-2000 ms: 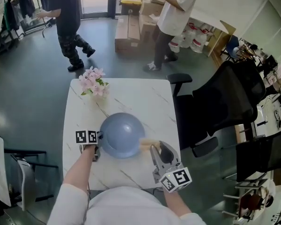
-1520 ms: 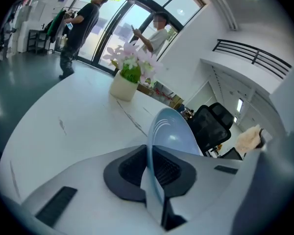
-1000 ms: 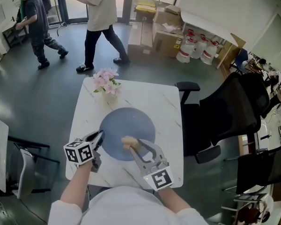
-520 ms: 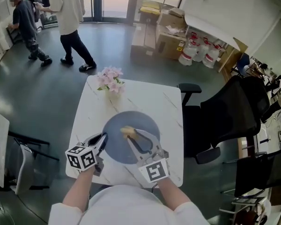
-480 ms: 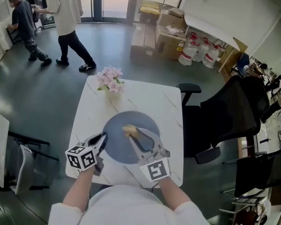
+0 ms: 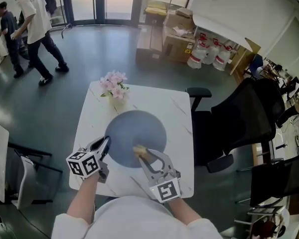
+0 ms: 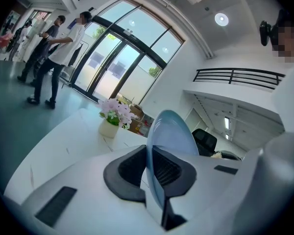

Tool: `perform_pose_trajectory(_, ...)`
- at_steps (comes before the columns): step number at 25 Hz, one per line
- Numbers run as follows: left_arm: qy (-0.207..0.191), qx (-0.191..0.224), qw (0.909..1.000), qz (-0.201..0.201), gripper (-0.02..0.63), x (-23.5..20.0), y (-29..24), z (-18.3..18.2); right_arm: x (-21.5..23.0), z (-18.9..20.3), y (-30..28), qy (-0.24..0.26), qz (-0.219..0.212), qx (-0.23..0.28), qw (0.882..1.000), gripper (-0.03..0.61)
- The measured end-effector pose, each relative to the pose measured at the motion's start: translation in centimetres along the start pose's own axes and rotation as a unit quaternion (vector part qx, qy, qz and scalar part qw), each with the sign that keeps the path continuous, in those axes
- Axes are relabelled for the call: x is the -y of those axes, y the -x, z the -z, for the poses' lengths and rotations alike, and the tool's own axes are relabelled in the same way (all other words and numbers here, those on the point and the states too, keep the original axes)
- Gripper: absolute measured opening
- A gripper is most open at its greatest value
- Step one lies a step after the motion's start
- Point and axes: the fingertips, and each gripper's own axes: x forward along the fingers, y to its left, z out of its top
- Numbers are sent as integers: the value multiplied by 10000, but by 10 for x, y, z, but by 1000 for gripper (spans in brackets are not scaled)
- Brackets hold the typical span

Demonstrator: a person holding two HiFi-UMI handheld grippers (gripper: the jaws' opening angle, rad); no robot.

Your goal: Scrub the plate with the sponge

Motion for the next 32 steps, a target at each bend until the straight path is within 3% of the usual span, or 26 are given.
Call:
perform_pose_trajectory(4, -58, -98, 9999, 44, 43, 7, -1, 8, -22, -16, -19, -6, -306, 226, 9993, 135)
perform_pose_trajectory(7, -82, -149, 9998, 83, 43, 13, 0, 15, -14, -26, -30, 71, -289, 376, 9989, 135)
perform_pose_trajectory(14, 88, -184, 9998, 52, 43, 7, 9, 28, 44, -34, -35, 226, 316, 518, 9979, 135)
perform_pose_trajectory(21, 138, 25, 9999, -84, 44, -3, 9, 10, 67, 7, 1, 19, 800, 5, 9968, 135)
perform_pose_trajectory(24, 169, 128, 9997, -117, 44, -7, 6, 1, 47, 23, 11, -123, 613, -236, 9978, 135)
perform_pose_trajectory(27, 169, 180, 9996, -111, 44, -6, 2, -4, 12, 28, 9, -155, 163, -349, 9991, 135)
perform_pose_trajectory(32, 53, 54, 10000, -27, 44, 5, -4, 5, -33, 12, -14, -285, -372, -70, 9989, 135)
